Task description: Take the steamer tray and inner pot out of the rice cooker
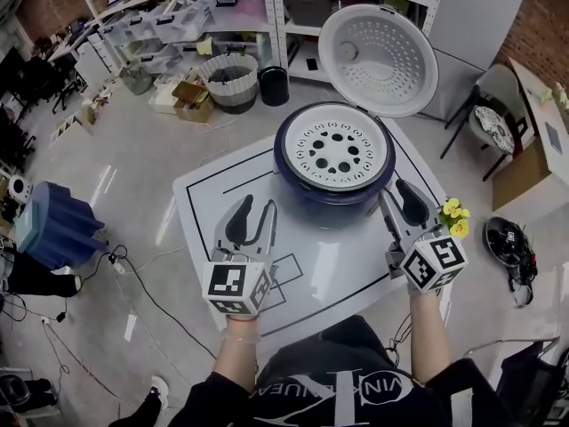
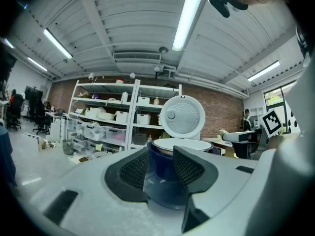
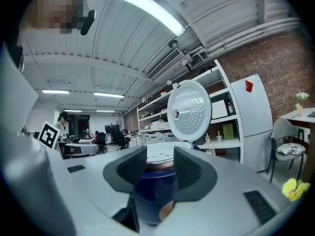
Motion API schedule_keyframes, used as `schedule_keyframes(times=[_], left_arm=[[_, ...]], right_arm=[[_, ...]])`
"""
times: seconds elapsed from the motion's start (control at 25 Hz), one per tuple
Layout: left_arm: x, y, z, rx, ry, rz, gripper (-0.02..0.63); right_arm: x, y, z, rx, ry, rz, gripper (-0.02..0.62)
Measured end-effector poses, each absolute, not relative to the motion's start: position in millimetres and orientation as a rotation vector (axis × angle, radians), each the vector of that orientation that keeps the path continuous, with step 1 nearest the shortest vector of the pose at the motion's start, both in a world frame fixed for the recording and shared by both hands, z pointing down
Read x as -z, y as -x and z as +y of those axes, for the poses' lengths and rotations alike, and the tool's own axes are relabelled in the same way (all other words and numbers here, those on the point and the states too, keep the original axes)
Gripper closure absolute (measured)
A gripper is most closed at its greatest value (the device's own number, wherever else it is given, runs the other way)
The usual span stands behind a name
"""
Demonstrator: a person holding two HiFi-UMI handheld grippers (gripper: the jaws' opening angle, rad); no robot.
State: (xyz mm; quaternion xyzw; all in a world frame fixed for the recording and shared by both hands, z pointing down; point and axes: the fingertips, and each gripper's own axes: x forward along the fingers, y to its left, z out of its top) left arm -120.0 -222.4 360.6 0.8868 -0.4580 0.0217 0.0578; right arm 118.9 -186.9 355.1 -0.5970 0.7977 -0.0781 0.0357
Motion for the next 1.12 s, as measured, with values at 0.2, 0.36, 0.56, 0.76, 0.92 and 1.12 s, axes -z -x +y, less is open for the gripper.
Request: schedule_keyframes(times=[0.2,0.36,0.56,0.76,0.92,1.12], left_arm=[[-353.9,102.4,-245.0,-0.014,-2.652,-1.372,0.474],[-350.5,85.7,-257.0,-0.012,-2.630,-1.398,0.474],[-349.2,70.8,-271.1,-0.018,-2.606,-1.440,0.474],[-347.4,59.6,-285.1,-0.041,-2.605,-1.470,0.475],[-343.8,54.5,-291.3,-0.053,-2.608,-1.491,0.474],[-347.2,49.0,-293.1,-0.047,-2.604,-1.477,0.474]], right_arm=[[-351.9,-132.8,-215.3,0.221,1.867,2.490,0.440],[-353.6,-141.8,-241.5,0.240,1.872,2.554,0.440],[-354.3,-152.3,-271.0,0.258,1.870,2.646,0.440],[-358.2,-158.0,-300.5,0.298,1.907,2.731,0.419],[-365.5,-160.0,-320.1,0.321,2.007,2.834,0.408],[-385.8,-156.6,-339.9,0.348,2.151,3.033,0.396]])
